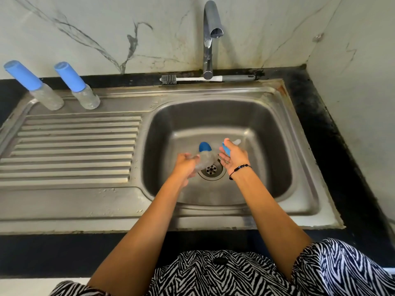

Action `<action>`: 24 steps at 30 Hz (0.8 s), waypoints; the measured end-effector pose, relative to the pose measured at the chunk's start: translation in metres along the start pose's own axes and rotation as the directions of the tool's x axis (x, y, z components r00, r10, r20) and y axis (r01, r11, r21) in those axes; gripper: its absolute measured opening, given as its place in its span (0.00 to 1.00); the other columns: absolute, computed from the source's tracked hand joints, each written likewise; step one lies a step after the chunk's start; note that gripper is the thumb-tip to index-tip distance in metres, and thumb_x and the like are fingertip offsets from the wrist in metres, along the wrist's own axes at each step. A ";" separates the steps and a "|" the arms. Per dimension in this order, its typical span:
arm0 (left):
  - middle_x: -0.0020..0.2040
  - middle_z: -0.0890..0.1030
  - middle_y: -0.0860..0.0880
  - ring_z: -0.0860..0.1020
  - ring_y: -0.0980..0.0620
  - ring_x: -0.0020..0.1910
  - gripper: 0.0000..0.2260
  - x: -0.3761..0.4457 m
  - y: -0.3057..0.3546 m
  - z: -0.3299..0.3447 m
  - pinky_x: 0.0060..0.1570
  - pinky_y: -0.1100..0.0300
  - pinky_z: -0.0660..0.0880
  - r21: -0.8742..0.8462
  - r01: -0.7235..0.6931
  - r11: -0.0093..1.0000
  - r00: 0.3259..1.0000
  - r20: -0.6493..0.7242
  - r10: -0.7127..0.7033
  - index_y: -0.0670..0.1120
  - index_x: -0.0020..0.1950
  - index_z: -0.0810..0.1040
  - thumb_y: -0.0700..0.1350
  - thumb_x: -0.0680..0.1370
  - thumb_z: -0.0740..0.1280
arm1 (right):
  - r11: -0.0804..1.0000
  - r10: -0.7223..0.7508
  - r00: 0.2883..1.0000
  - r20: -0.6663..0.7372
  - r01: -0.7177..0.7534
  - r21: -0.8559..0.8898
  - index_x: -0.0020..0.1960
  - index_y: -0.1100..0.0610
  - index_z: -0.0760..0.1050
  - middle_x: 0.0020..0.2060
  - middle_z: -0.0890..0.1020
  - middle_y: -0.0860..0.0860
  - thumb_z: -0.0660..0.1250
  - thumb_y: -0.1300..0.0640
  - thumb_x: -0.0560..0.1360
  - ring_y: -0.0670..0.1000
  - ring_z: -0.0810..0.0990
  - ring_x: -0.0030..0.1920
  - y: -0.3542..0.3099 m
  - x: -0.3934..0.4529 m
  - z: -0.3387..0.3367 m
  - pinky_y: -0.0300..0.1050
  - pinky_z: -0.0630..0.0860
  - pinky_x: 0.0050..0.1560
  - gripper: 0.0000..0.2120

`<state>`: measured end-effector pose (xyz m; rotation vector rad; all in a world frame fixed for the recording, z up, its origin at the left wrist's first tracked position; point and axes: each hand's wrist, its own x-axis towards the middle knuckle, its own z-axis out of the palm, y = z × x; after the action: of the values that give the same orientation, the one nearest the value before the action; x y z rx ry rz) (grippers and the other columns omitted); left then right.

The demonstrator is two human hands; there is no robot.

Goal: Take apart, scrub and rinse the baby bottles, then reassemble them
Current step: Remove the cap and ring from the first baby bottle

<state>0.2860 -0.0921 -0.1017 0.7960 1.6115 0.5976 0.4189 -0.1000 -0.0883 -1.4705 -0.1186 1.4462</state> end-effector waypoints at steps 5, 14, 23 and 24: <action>0.45 0.71 0.48 0.69 0.54 0.38 0.16 0.010 -0.014 -0.009 0.30 0.63 0.66 0.357 0.056 0.932 0.989 0.110 -0.101 0.42 0.62 0.69 0.35 0.76 0.66 | 0.997 0.042 0.999 0.035 -0.039 -0.070 0.64 0.61 0.71 0.62 0.76 0.58 0.65 0.51 0.77 0.56 0.74 0.64 0.006 -0.002 -0.003 0.52 0.69 0.64 0.19; 0.51 0.74 0.45 0.72 0.49 0.48 0.07 0.007 -0.010 0.000 0.43 0.59 0.70 0.497 -0.069 0.865 0.996 0.089 0.029 0.44 0.54 0.71 0.39 0.77 0.65 | 0.988 0.023 0.999 0.048 -0.015 -0.153 0.65 0.58 0.69 0.54 0.79 0.53 0.65 0.50 0.77 0.53 0.77 0.58 0.011 -0.006 -0.007 0.47 0.71 0.53 0.20; 0.43 0.79 0.42 0.80 0.49 0.36 0.10 -0.022 0.030 0.010 0.31 0.59 0.79 -0.422 0.185 0.888 0.921 0.390 -0.007 0.42 0.50 0.75 0.49 0.80 0.62 | 0.794 -0.347 0.874 0.340 0.467 -0.389 0.51 0.57 0.66 0.44 0.72 0.50 0.66 0.61 0.76 0.47 0.74 0.45 0.011 -0.022 -0.002 0.37 0.73 0.47 0.09; 0.41 0.78 0.43 0.79 0.50 0.33 0.08 -0.023 0.032 0.010 0.30 0.61 0.78 -0.447 0.156 0.881 0.936 0.352 0.013 0.42 0.48 0.75 0.46 0.80 0.61 | 0.769 -0.363 0.858 0.364 0.496 -0.403 0.52 0.58 0.68 0.44 0.72 0.48 0.66 0.62 0.76 0.45 0.74 0.44 0.007 -0.023 -0.004 0.35 0.73 0.45 0.08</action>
<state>0.3031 -0.0894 -0.0647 0.4413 1.1010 0.7147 0.4115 -0.1209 -0.0785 -1.4920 -0.9990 1.2598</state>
